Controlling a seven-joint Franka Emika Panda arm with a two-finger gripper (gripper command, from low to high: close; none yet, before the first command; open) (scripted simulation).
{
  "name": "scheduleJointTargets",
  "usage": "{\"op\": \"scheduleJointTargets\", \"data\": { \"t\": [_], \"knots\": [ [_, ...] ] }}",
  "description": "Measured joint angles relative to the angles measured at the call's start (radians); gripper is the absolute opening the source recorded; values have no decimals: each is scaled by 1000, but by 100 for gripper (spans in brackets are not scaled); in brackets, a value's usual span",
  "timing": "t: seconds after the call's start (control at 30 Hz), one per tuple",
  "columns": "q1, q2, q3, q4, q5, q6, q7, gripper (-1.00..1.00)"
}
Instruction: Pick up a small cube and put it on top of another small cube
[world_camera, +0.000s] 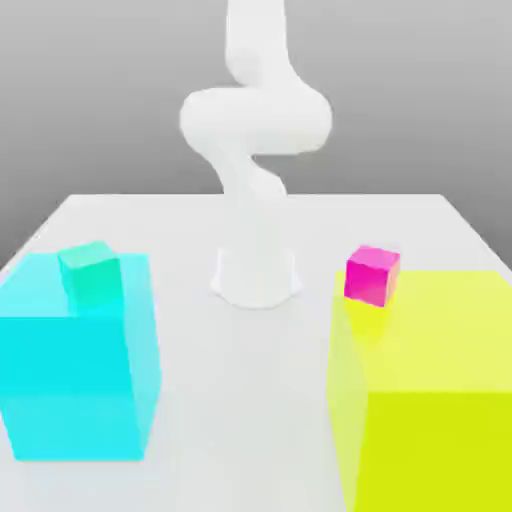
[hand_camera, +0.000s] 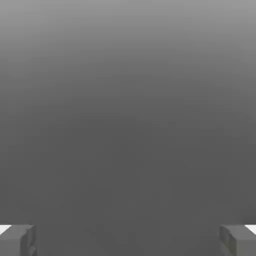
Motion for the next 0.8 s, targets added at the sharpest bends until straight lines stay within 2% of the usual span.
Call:
{"op": "scheduleJointTargets", "data": {
  "t": [0.8],
  "knots": [
    [634, 418, 188, -172, -132, 349, -967, 0]
  ]
}}
